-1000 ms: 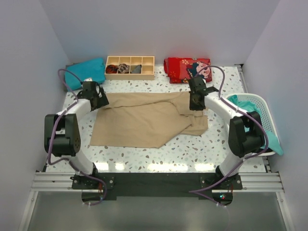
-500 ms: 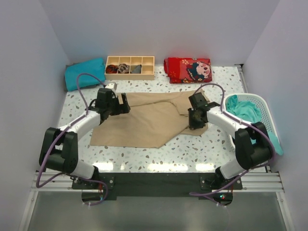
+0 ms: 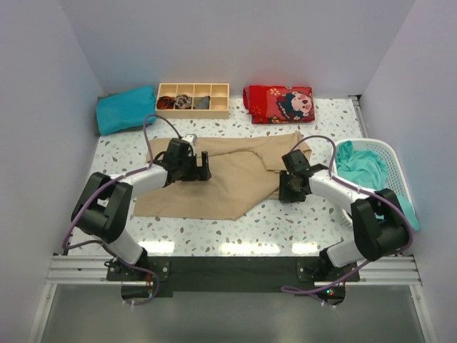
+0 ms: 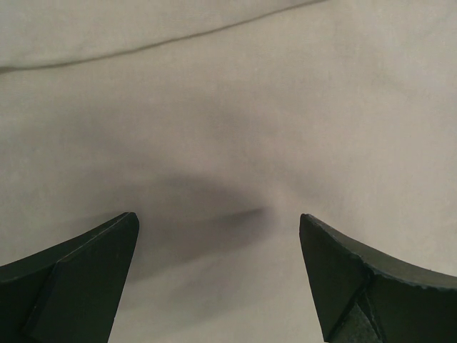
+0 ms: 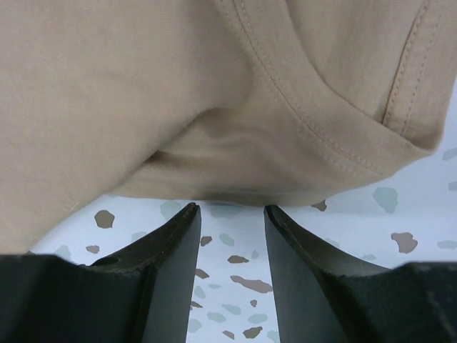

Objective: Fold and stack the t-shirts
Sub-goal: Grap the side of the flattened tshirt closest away from the robot with both arms

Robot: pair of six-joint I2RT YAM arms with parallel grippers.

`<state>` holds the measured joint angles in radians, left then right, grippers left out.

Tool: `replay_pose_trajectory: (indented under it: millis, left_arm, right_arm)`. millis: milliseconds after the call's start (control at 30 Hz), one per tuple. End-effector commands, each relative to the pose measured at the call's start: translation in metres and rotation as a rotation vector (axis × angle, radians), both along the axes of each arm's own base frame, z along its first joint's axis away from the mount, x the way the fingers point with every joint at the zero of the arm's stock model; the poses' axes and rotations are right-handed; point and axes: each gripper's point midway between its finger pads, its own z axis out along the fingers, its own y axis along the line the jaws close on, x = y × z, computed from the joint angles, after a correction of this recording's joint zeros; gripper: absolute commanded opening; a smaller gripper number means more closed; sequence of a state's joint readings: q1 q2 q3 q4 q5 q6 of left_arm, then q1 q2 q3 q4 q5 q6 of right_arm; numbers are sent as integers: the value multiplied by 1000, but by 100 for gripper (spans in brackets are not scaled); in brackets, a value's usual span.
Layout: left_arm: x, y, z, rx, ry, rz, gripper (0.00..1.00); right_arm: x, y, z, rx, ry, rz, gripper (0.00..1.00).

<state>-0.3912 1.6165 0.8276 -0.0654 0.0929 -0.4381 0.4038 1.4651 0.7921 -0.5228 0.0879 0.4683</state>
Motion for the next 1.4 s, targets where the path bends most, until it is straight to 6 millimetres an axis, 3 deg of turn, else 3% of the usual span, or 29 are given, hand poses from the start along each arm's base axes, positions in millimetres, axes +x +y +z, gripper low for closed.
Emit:
replay_pose_trajectory:
  millis: [0, 167, 333, 500, 733, 833, 1000, 1067, 1233, 1367]
  left_arm:
    - [28, -16, 22, -27, -91, -16, 100]
    - [28, -16, 11, 0, -72, -23, 100]
    - [24, -15, 0, 17, -49, -27, 100]
    - [26, -14, 0, 37, -49, -30, 100]
    - [41, -2, -5, 140, -47, 1, 100]
    - [48, -1, -8, 167, -40, -4, 100]
    - [53, -6, -12, 176, -19, -32, 100]
    - [52, -6, -13, 177, -13, -38, 100]
    - [50, -4, -22, 190, 5, -46, 100]
    - [49, -4, -25, 202, 22, -60, 100]
  right_arm:
    - [24, 3, 0, -5, -64, -25, 46]
    - [24, -3, -13, -57, -35, -28, 40]
    - [22, -3, -23, -55, -23, -24, 0]
    - [14, -8, 0, -59, -37, -28, 0]
    - [-3, -13, 77, 1, -132, -81, 0]
    - [-13, -16, 97, 19, -135, -89, 0]
    - [-37, -23, 97, 9, -73, -109, 0]
    - [-46, -29, 112, 13, -98, -132, 0]
    - [-31, -47, 154, -34, -264, -184, 0]
    - [-11, -53, 164, -100, -296, -197, 0]
